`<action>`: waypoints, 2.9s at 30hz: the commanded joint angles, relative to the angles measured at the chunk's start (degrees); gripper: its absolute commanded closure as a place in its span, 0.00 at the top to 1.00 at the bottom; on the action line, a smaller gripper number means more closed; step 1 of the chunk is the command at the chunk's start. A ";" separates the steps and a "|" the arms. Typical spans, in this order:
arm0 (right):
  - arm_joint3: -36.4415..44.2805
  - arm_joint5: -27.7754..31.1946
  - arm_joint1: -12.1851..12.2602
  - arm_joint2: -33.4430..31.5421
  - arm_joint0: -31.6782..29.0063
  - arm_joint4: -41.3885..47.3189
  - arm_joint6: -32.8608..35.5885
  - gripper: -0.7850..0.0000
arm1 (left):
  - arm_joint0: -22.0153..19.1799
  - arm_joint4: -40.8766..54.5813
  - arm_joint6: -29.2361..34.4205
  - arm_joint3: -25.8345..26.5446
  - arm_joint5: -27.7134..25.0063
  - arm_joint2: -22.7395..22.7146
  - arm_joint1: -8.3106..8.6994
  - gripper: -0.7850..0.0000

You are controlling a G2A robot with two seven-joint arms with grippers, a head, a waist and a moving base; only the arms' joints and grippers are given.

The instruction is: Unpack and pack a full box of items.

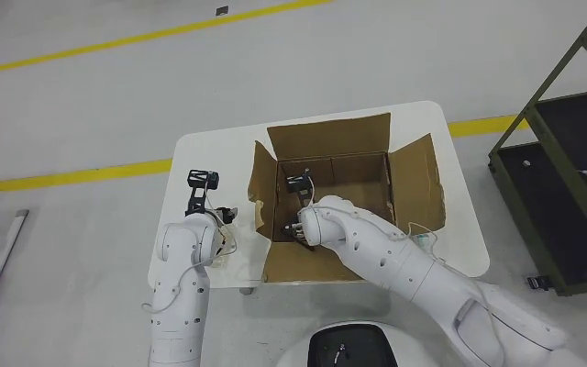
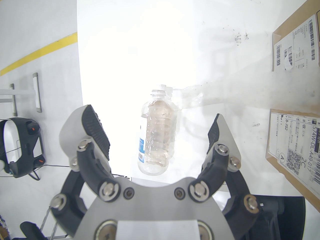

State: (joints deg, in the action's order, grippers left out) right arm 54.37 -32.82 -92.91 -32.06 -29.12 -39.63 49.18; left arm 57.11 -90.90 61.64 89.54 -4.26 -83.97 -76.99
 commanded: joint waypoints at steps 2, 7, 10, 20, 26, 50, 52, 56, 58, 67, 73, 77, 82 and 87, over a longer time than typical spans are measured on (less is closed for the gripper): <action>-2.35 1.12 -1.00 0.40 0.81 0.68 0.05 0.42 | 0.00 0.00 0.00 0.00 0.00 0.00 0.00 1.00; -6.19 2.66 -2.67 1.10 2.17 1.34 0.26 0.43 | 0.00 0.00 0.00 0.00 0.00 0.00 0.00 1.00; -8.35 2.87 -3.73 1.91 3.18 0.81 0.62 0.44 | 0.00 0.00 0.00 0.00 0.00 0.00 0.00 1.00; -15.21 4.48 -7.32 3.67 5.80 0.49 1.92 0.44 | 0.00 0.00 0.00 0.00 0.00 0.00 0.00 1.00; -18.61 5.25 -9.28 4.21 7.36 0.29 2.87 0.44 | 0.00 0.00 0.00 0.00 0.00 0.00 0.00 1.00; -28.13 9.47 -14.11 3.16 9.75 0.43 3.48 0.47 | 0.00 0.00 0.00 0.00 0.00 0.00 0.00 1.00; -28.81 9.69 -14.40 3.01 9.81 0.41 3.36 0.47 | 0.00 0.00 0.00 0.00 0.00 0.00 0.00 1.00; -30.04 9.65 -14.91 2.73 9.97 0.20 3.18 0.46 | 0.00 0.00 0.00 0.00 0.00 0.00 0.00 1.00; -30.69 9.89 -15.08 2.49 10.14 0.15 2.95 0.46 | 0.00 0.00 0.00 0.00 0.00 0.00 0.00 1.00; -32.47 10.20 -15.98 1.82 10.15 -0.26 2.39 0.45 | 0.00 0.00 0.00 0.00 0.00 0.00 0.00 1.00; -32.98 11.52 -16.21 0.54 9.83 0.70 0.72 0.46 | 0.00 0.00 0.00 0.00 0.00 0.00 0.00 1.00; -33.85 11.88 -16.30 0.01 9.57 0.73 0.33 0.48 | 0.00 0.00 0.00 0.00 0.00 0.00 0.00 1.00; -34.54 11.80 -16.49 -0.39 9.58 0.34 0.39 0.46 | 0.00 0.00 0.00 0.00 0.00 0.00 0.00 1.00; -35.20 11.44 -16.71 -0.74 9.66 -0.12 0.47 0.30 | 0.00 0.00 0.00 0.00 0.00 0.00 0.00 1.00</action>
State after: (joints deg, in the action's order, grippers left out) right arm 19.28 -21.31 -109.58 -32.73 -19.47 -39.68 49.57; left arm 57.11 -90.90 61.64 89.54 -4.26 -83.97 -76.99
